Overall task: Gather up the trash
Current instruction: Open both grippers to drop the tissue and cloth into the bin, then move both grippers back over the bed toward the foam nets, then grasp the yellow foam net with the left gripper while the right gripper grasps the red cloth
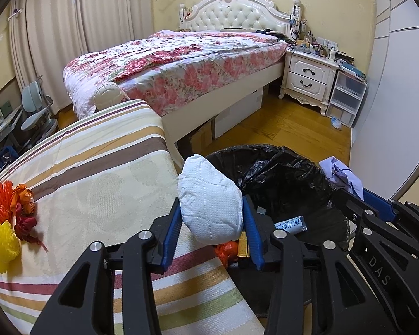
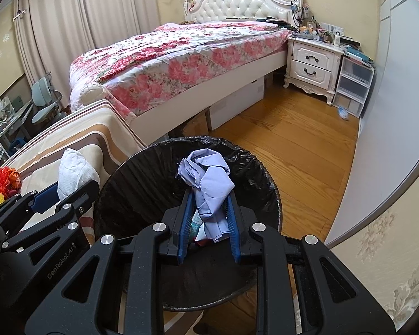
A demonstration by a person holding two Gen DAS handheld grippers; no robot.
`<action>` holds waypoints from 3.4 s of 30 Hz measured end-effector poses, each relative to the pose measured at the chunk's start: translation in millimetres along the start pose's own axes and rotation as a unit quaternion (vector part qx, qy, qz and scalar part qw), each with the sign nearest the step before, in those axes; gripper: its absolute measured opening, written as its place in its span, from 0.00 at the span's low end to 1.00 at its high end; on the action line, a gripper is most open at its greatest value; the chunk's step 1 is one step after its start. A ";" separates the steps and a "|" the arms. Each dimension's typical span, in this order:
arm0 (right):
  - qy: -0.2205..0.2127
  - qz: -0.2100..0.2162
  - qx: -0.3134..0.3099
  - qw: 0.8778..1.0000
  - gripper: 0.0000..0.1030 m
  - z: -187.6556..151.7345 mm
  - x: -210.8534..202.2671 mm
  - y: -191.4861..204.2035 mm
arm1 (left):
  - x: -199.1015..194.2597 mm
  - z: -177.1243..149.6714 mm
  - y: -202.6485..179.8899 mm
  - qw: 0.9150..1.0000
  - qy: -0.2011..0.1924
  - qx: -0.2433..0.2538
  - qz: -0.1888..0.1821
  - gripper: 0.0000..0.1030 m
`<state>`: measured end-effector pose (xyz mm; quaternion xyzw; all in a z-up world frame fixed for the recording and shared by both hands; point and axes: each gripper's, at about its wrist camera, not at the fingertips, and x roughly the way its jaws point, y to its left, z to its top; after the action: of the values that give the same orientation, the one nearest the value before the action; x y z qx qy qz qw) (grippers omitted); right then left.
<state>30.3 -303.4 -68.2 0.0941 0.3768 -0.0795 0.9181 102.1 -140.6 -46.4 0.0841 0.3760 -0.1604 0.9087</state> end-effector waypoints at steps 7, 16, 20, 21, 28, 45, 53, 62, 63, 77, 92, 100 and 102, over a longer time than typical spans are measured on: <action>-0.003 -0.002 0.006 1.000 0.24 -0.2 -1.3 -1.9 | -0.7 0.0 3.0 1.000 -0.002 -0.011 0.000 0.61; -0.002 -0.005 0.009 1.000 0.25 -0.8 -3.6 -3.2 | -8.9 -1.8 4.3 1.000 -0.013 -0.008 0.015 0.67; -0.002 -0.003 0.008 1.000 0.38 -4.1 -4.6 0.2 | -17.4 -4.3 12.4 1.000 -0.017 -0.013 0.023 0.67; -0.001 -0.001 0.006 1.000 0.38 -4.7 -4.0 2.6 | -19.7 -5.0 15.7 0.999 -0.017 -0.015 0.025 0.67; 0.005 0.018 -0.010 1.000 0.42 -10.2 -4.9 26.7 | -34.6 -14.3 47.6 0.998 -0.015 -0.040 0.047 0.68; 0.022 0.076 -0.093 0.992 0.55 -28.2 -12.0 126.2 | -72.5 -71.3 141.9 0.986 0.004 -0.108 0.123 0.70; 0.039 0.094 -0.147 0.984 0.56 -39.2 -11.2 177.4 | -87.3 -87.6 188.2 0.976 0.005 -0.148 0.159 0.71; 0.057 0.109 -0.180 0.976 0.57 -43.5 -6.0 214.1 | -74.5 -82.7 210.6 0.975 0.020 -0.148 0.163 0.74; 0.058 0.109 -0.183 0.975 0.57 -43.2 -5.5 216.9 | -73.0 -82.0 212.2 0.976 0.021 -0.146 0.160 0.74; 0.061 0.113 -0.196 0.972 0.63 -43.9 -2.7 231.3 | -68.6 -81.0 229.3 0.981 0.022 -0.149 0.120 0.58; 0.063 0.145 -0.225 0.961 0.63 -47.6 -0.7 275.3 | -89.8 -101.1 259.0 0.972 0.025 -0.171 0.159 0.56; 0.063 0.151 -0.234 0.958 0.63 -44.2 6.2 302.6 | -94.4 -107.7 282.5 0.964 0.026 -0.186 0.189 0.57; 0.064 0.151 -0.233 0.958 0.63 -42.7 8.3 308.7 | -94.9 -109.6 287.6 0.962 0.028 -0.193 0.191 0.57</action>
<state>74.1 5.2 -69.1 -0.0620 0.4244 0.1568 0.8896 69.0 179.8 -46.8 -0.0183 0.4022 0.0941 0.9105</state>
